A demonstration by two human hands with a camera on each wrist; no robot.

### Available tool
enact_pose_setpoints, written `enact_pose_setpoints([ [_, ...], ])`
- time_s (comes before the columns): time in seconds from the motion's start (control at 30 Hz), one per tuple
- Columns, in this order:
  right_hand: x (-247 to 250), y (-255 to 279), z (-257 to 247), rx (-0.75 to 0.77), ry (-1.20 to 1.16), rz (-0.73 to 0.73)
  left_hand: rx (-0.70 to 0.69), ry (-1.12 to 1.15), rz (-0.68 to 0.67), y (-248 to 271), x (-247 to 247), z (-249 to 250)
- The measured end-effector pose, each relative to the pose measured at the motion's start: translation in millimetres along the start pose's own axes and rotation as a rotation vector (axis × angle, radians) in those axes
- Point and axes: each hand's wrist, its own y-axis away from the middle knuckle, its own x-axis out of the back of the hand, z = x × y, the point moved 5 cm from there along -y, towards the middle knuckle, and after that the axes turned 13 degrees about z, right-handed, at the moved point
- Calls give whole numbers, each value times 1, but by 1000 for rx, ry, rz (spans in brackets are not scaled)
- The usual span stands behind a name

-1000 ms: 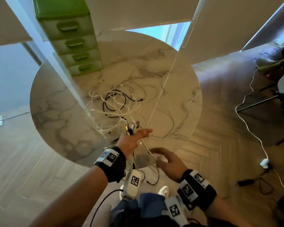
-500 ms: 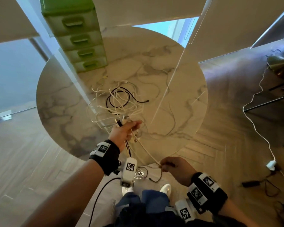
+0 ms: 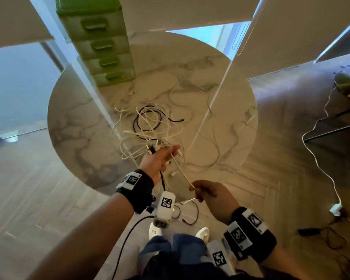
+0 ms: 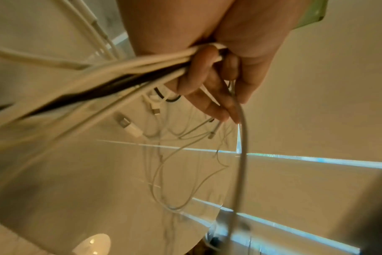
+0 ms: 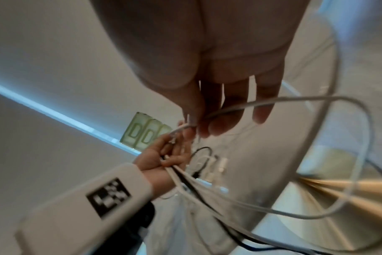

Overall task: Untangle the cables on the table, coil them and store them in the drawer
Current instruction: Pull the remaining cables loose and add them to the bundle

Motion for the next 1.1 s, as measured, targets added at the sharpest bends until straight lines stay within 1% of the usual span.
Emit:
enact_pose_setpoints([
  [0.07,7,13,25,-62,58,-25,35,111,24,-6,1,2],
  [0.13,11,21,50,-120,170,-53,47,140,44,-7,0,1],
  [0.2,11,23,67,-144,311,-98,11,52,30,-1,-5,-2],
  [0.23,10,21,69,-132,377,-115,-15,-12,7,4,-8,-5],
  [0.27,10,17,66,-104,407,-102,-36,-81,-22,11,-13,-8],
  [0.3,9,12,57,-66,383,-67,-43,-143,-47,18,-16,-12],
  [0.33,7,6,45,-42,309,-25,-42,-193,-65,24,-19,-16],
  [0.4,-1,-5,15,-45,85,31,-35,-260,-89,34,-24,-21],
  [0.43,-4,-11,0,-47,-25,48,-28,-274,-86,37,-25,-23],
  [0.5,-7,-19,-20,-12,-115,94,-22,-267,-75,38,-25,-23],
  [0.57,-7,-20,-25,35,-104,119,-16,-212,-83,32,-24,-19],
  [0.63,-8,-11,-16,60,-38,59,6,-84,-43,20,-18,-10],
  [0.7,-8,5,5,32,43,-27,21,19,12,8,-10,0],
  [0.73,-6,14,19,-9,64,-54,16,25,27,4,-7,4],
  [0.77,-2,22,33,-57,72,-60,1,5,25,1,-5,7],
  [0.83,9,31,57,-140,78,-17,-35,-67,-11,2,-9,8],
  [0.9,18,30,71,-192,96,17,-72,-184,-57,8,-18,4],
  [0.97,18,25,67,-191,73,7,-91,-272,-113,17,-29,-3],
  [1.03,12,15,49,-136,7,-8,-88,-311,-163,24,-36,-9],
  [1.1,3,1,26,-102,-86,-14,-79,-355,-182,29,-39,-13],
])
